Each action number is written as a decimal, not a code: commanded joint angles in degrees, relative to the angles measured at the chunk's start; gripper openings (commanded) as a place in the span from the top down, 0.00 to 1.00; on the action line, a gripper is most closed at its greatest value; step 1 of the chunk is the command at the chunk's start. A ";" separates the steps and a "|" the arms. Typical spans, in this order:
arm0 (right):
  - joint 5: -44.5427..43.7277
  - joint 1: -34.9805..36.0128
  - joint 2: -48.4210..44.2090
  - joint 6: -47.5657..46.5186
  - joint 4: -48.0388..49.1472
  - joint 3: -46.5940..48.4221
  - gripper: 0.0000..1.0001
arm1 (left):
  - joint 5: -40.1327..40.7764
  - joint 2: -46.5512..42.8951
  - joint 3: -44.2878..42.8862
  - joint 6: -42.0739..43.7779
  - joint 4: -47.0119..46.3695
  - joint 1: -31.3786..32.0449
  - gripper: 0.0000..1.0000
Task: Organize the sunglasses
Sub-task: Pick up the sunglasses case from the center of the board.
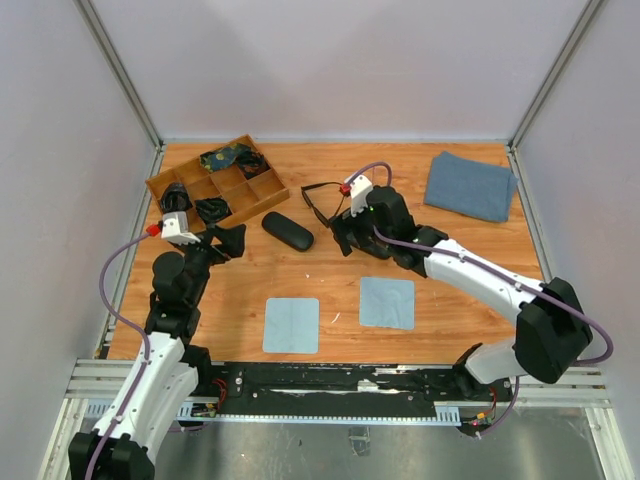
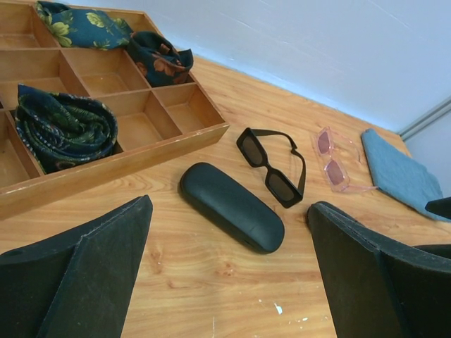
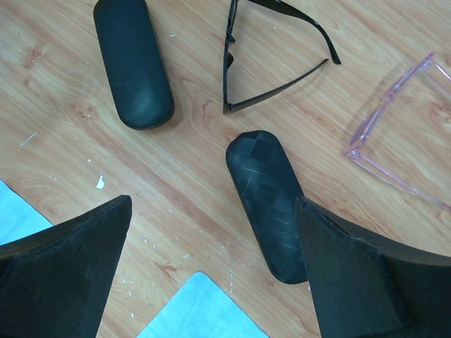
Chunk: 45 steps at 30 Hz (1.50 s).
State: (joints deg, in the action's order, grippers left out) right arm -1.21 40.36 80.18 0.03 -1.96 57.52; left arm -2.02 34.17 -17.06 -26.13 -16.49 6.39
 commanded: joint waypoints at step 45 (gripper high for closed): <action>9.93 3.85 31.17 -1.88 -6.15 27.21 0.02 | -2.19 -5.53 -2.18 0.74 7.29 -0.42 0.00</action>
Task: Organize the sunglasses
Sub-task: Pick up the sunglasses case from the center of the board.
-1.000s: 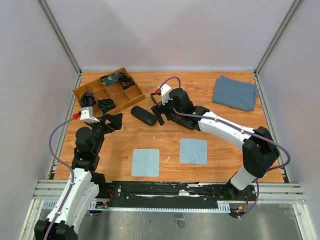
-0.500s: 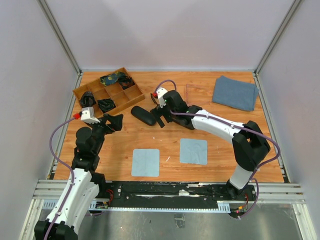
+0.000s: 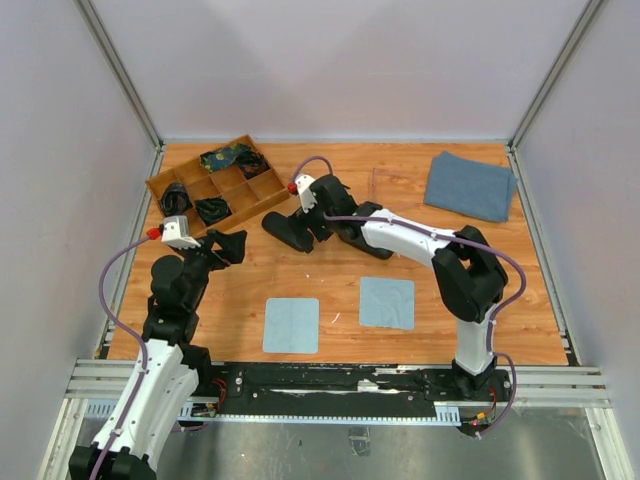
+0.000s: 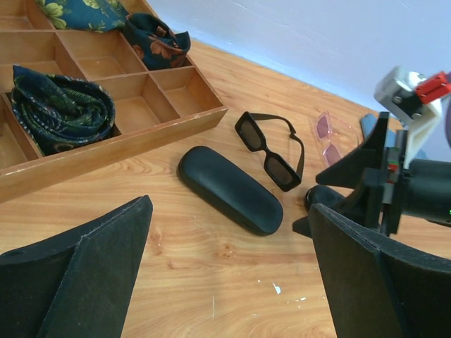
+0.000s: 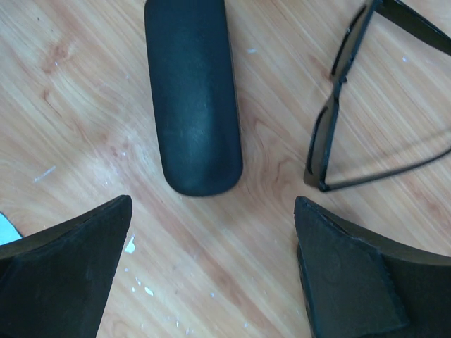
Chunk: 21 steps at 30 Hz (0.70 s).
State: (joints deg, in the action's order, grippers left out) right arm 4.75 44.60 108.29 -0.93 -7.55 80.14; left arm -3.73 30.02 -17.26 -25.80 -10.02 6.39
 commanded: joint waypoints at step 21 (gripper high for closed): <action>11.82 -1.36 20.55 -2.61 -2.22 21.87 0.02 | 0.11 -3.69 -1.95 0.48 1.67 -0.45 0.00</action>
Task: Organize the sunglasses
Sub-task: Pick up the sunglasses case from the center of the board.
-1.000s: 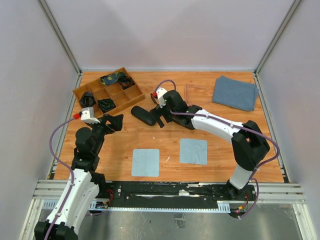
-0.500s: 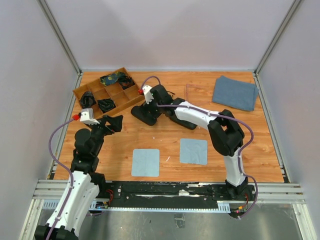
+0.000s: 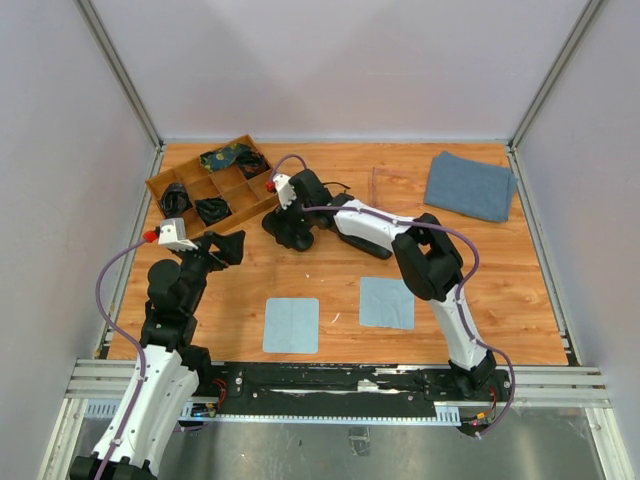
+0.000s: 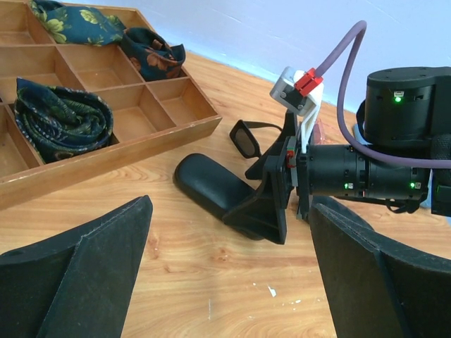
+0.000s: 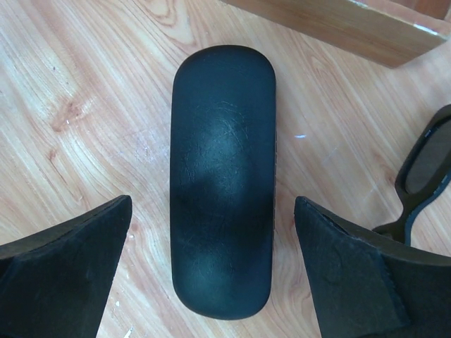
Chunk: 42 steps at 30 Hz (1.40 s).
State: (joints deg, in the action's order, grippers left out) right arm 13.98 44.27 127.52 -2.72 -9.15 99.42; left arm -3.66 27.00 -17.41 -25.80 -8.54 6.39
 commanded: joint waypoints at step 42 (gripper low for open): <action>7.38 -2.87 6.66 1.67 -0.13 5.58 0.23 | 0.96 0.25 -1.36 1.09 -0.34 -0.45 0.00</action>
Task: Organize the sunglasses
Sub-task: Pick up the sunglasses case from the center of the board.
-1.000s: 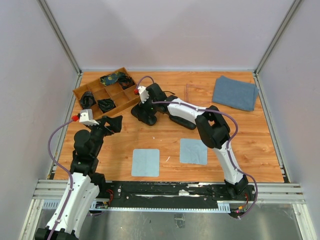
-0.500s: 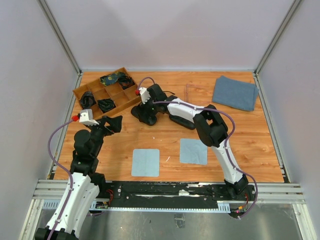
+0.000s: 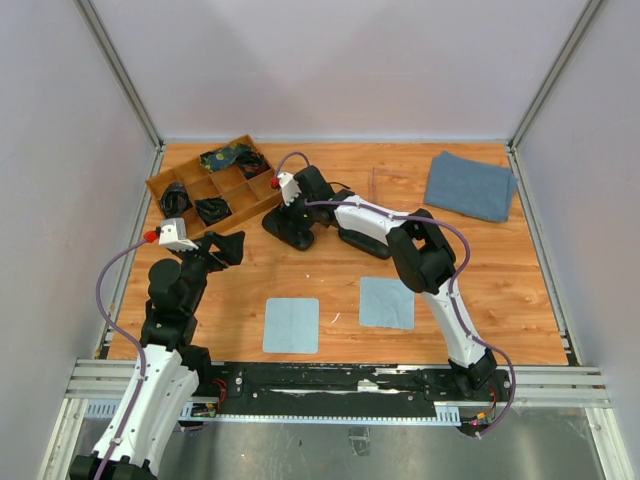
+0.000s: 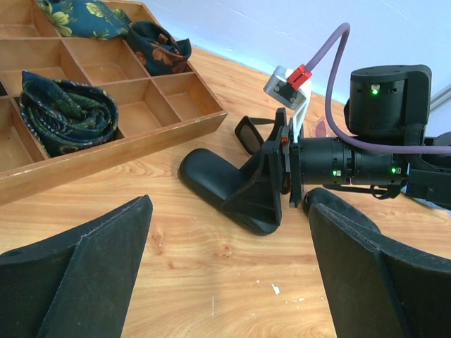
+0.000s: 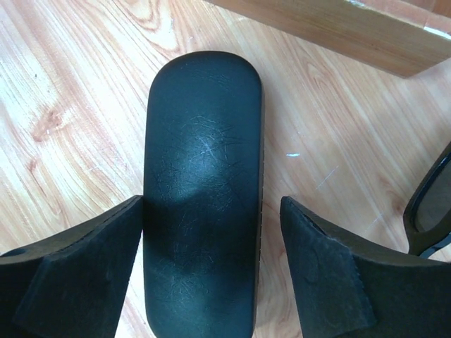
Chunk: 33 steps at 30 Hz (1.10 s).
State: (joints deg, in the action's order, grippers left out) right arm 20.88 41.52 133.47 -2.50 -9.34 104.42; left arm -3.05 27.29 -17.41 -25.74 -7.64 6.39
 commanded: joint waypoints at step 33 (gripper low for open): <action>-15.61 4.06 -10.89 17.15 6.19 -17.06 0.71 | -1.92 -3.17 -0.71 -1.04 0.93 -0.42 0.00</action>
State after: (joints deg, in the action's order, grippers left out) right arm 5.76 44.77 124.36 14.02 -2.15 88.82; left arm -3.75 24.36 -17.41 -26.17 -6.68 6.39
